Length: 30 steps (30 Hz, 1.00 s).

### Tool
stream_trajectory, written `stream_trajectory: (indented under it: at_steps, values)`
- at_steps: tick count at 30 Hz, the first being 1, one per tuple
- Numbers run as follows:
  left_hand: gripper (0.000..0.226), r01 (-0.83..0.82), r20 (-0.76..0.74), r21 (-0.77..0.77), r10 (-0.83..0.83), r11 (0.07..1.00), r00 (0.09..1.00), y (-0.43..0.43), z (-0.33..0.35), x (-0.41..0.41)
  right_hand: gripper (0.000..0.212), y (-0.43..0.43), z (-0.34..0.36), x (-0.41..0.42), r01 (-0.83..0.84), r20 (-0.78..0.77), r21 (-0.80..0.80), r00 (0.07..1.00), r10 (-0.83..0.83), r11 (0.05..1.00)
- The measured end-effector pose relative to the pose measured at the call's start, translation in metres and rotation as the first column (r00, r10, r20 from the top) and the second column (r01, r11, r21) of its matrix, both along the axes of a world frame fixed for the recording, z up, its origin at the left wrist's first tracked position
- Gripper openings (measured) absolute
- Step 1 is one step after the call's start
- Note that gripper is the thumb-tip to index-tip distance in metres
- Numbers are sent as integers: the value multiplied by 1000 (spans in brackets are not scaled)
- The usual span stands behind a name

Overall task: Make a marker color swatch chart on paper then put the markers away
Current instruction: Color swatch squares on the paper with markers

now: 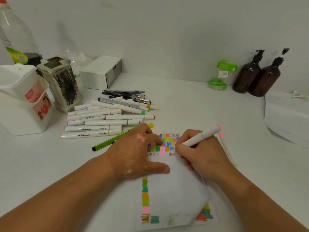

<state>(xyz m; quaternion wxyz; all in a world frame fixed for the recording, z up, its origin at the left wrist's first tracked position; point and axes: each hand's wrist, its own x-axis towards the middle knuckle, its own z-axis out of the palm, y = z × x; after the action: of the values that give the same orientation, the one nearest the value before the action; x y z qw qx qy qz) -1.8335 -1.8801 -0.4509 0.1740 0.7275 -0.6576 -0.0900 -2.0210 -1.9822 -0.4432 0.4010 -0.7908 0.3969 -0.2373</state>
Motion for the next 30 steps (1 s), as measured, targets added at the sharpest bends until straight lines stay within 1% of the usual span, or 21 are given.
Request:
stream_trajectory:
  at_steps: [4, 7, 10, 12, 14, 16, 19, 21, 23, 24, 25, 26, 27, 28, 30]
  values:
    - [87, -4, -12, 1, 4, 1000, 1000, 0, 0, 0, 13, 0, 0, 0, 13, -16, -62, 1000, -14, 998]
    - [86, -7, -15, 7, 8, 1000, 1000, 0, 1, -1, 10, 2, 1, 0, -24, -54, -69, 998, 20, 997]
    - [86, -9, -16, 7, 9, 1000, 1000, 0, 1, -1, 11, 2, 1, 0, -4, -41, -99, 999, 0, 995]
    - [86, -11, -15, 15, 11, 1000, 1000, 1, 2, -1, 7, 3, 2, 1, -26, -53, -87, 998, 21, 996]
    - [86, -13, -12, 21, 13, 1000, 1000, 0, 2, -1, 6, 4, 2, 1, -41, -34, -83, 999, 38, 996]
    - [86, -12, -8, 22, 12, 1000, 1000, 0, 3, -2, 10, 4, 2, 1, -43, 1, -67, 999, 43, 997]
    - [86, -10, -8, 29, 10, 1000, 1000, 1, 3, -2, 9, 6, 2, 2, -68, -16, -53, 998, 67, 996]
    - [87, -11, -6, 33, 11, 999, 1000, 0, 2, -1, 9, 6, 2, 2, -61, 3, -66, 998, 61, 996]
    - [88, -11, 0, 39, 11, 999, 1000, 0, 2, -2, 4, 7, 3, 1, -76, -16, -56, 997, 75, 996]
    - [89, -11, -1, 43, 11, 999, 1000, 0, 2, -2, 4, 7, 4, 1, -66, -9, -51, 998, 66, 996]
    - [90, -13, -8, 41, 13, 999, 1000, 0, 3, -1, 5, 6, 4, 0, -32, 28, -47, 999, 33, 998]
    - [88, -15, -16, 38, 16, 999, 1000, 0, 3, 0, 7, 4, 4, 0, 17, 92, -38, 996, -13, 999]
    - [81, -18, -32, 25, 19, 1000, 999, 0, 2, 0, 11, 1, 3, 0, 62, 166, -20, 984, -58, 998]
    - [69, -26, -66, 11, 27, 1000, 997, 0, 2, 0, 15, -3, 4, -1, 92, 241, 15, 966, -93, 996]
    - [33, -43, -205, -57, 31, 997, 978, 0, 2, 1, 16, -7, 5, -3, 100, 365, 127, 921, -140, 987]
